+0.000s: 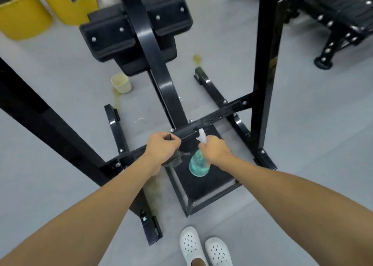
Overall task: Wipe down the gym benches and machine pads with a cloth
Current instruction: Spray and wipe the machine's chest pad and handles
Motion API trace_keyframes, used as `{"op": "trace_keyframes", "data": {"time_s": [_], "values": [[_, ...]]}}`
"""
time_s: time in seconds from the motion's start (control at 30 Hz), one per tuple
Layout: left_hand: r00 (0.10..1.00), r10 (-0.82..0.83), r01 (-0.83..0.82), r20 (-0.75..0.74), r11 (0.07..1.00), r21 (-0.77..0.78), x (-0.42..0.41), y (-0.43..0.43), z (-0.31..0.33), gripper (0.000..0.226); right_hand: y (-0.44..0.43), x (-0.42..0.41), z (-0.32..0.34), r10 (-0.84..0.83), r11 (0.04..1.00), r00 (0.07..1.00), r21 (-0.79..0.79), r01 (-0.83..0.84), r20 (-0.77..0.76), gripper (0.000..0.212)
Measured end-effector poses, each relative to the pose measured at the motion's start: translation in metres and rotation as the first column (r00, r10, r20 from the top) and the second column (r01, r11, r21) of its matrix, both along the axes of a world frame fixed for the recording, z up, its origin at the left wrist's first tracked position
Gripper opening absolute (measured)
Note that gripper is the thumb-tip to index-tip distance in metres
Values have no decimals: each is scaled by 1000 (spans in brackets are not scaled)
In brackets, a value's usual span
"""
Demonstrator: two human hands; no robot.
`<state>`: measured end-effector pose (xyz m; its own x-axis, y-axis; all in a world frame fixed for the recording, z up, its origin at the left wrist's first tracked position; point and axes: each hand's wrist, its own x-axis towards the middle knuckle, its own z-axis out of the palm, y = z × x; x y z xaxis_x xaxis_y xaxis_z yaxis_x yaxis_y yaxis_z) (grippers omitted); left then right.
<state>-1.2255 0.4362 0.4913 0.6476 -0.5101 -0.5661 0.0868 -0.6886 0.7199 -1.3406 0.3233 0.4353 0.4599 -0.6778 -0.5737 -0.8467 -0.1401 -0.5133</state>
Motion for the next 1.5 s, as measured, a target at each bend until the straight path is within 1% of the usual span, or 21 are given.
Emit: {"op": "trace_keyframes", "data": {"time_s": [0.07,0.1,0.17,0.23,0.3,0.37,0.47,0.57,0.6,0.67,0.7,0.73,0.8,0.83,1.0,1.03,1.17,1.27,1.33,1.43,1.5], "values": [[977,-178,180,117,984,-6,-3,-8,42,7,-11,4,70,29,996,995,-83,-22,90,23],[948,-271,276,168,961,-3,-5,-14,66,13,-16,4,110,34,993,990,-117,-17,140,23],[861,-431,439,271,898,33,-6,-28,120,41,-25,6,192,59,982,967,-191,-10,249,25],[768,-508,527,389,847,67,-6,-39,172,67,-31,3,275,69,963,934,-269,30,350,30],[719,-493,559,489,829,14,-5,-52,218,85,-36,-4,351,73,937,898,-337,87,433,34],[711,-428,563,558,822,-87,-11,-63,271,90,-38,-16,425,81,903,859,-402,152,506,37],[689,-358,585,630,788,-191,-35,-73,363,75,-38,-38,515,135,834,794,-501,233,593,44],[656,-294,622,695,731,-279,-55,-87,434,65,-38,-68,576,261,759,747,-608,233,611,45],[652,-288,638,701,708,-303,-61,-90,453,61,-40,-77,588,310,732,758,-653,195,574,45],[636,-302,685,710,645,-339,-76,-96,488,55,-51,-95,607,375,671,783,-729,140,496,63],[617,-317,714,720,611,-343,-83,-98,504,53,-57,-102,615,390,668,764,-729,150,514,64],[594,-340,742,729,583,-332,-92,-101,519,51,-62,-108,623,401,682,714,-708,184,573,55],[572,-396,775,718,549,-314,-111,-106,544,48,-70,-116,638,392,700,598,-649,299,699,25],[574,-416,778,705,547,-310,-120,-109,554,45,-76,-118,647,366,699,573,-623,350,733,15],[535,-369,789,760,541,-292,-149,-120,592,25,-111,-131,688,224,780,502,-463,421,835,14],[536,-336,778,774,552,-299,-151,-121,601,20,-120,-134,696,205,771,509,-458,443,836,13],[554,-101,657,826,662,-360,-152,-127,630,20,-147,-140,719,191,728,552,-494,475,812,11],[542,-29,619,840,690,-376,-161,-133,641,26,-157,-144,724,217,707,613,-556,438,760,19],[539,25,592,842,700,-400,-170,-134,645,20,-162,-150,722,241,711,641,-582,394,729,22],[544,62,559,837,717,-416,-186,-136,648,14,-164,-167,717,261,733,642,-581,354,721,22],[553,79,537,829,727,-428,-194,-136,651,12,-164,-180,712,284,724,635,-595,350,719,21]]}}
